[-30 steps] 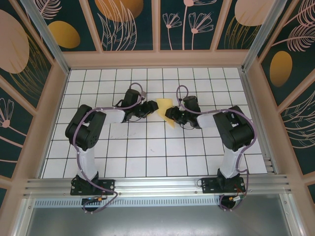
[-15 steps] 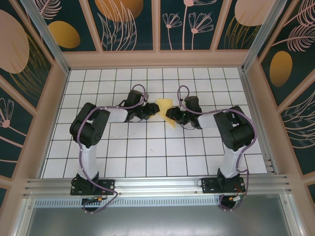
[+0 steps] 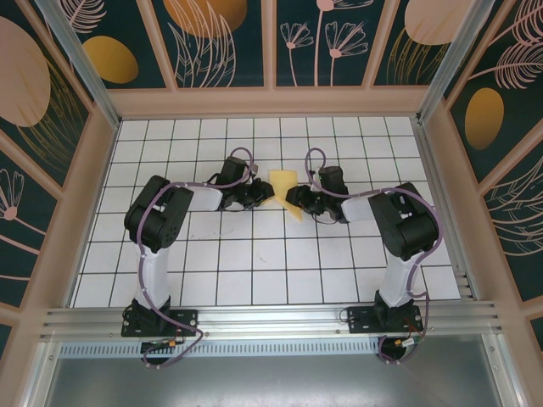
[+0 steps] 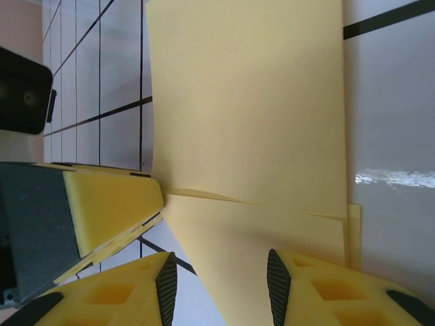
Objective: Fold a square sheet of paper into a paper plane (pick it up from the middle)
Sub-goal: Fold the wing for the fifth time at the center of the table.
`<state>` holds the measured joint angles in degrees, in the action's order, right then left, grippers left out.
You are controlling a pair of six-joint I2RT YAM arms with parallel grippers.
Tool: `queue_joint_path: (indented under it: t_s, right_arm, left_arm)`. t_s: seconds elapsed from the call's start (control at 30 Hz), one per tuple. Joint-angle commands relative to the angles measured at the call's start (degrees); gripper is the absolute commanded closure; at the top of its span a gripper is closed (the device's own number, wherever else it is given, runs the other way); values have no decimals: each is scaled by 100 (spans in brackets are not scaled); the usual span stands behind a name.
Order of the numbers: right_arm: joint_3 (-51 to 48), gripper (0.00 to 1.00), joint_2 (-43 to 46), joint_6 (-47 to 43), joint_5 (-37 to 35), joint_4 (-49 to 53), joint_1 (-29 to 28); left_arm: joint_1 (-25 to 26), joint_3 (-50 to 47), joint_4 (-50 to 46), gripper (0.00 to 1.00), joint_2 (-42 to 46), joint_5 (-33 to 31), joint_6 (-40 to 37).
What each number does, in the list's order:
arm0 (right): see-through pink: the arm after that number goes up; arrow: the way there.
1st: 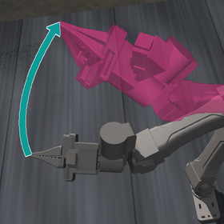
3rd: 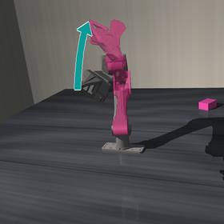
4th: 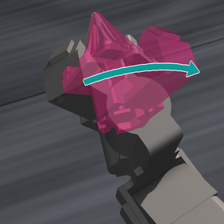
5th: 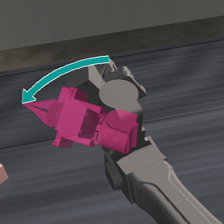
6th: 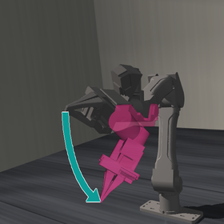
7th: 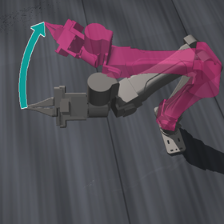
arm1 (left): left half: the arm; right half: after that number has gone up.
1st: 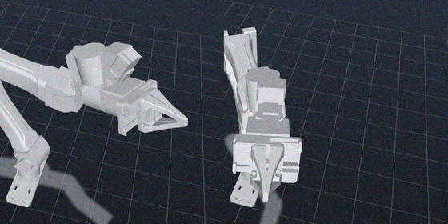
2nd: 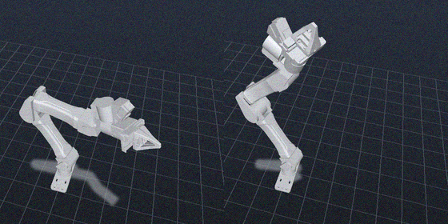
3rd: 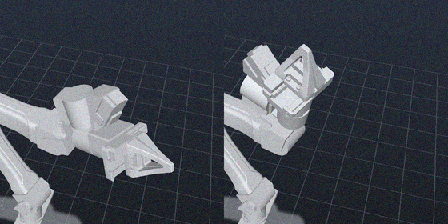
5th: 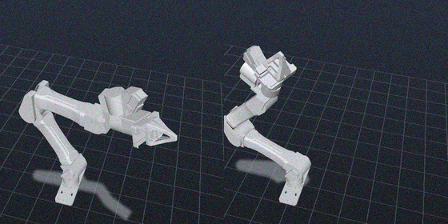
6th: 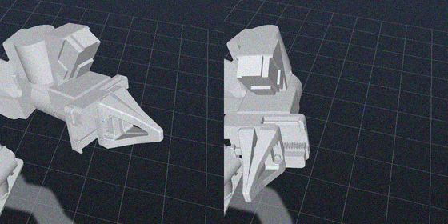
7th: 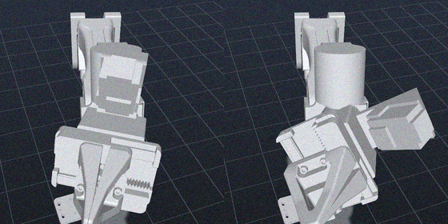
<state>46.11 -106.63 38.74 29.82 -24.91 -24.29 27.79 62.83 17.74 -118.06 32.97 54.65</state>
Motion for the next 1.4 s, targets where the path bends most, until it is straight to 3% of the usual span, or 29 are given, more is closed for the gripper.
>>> queue_joint_path:
  t_s: [0.0,0.23,0.5,0.73,0.93,1.37]
  right_arm:
    - [-196,57,153,-465,-167,223,96]
    - [-3,55,392,-1290,-267,369,89]
    - [-38,49,1126,-2483,-1508,612,-305]
    - [-366,49,1706,-3814,-2606,331,-1123]
    - [-717,50,1567,-4634,-3037,-117,-1629]
    - [-749,49,509,-5012,-4147,-1270,-2189]
  left_arm:
    - [42,34,452,84,-85,61,147]
    - [42,-33,645,99,-14,-5,218]
    - [42,-375,542,100,491,-188,313]
    - [42,-805,353,100,1023,-480,421]
    - [44,-991,485,100,1119,-467,587]
    - [42,-924,520,100,1092,-398,641]
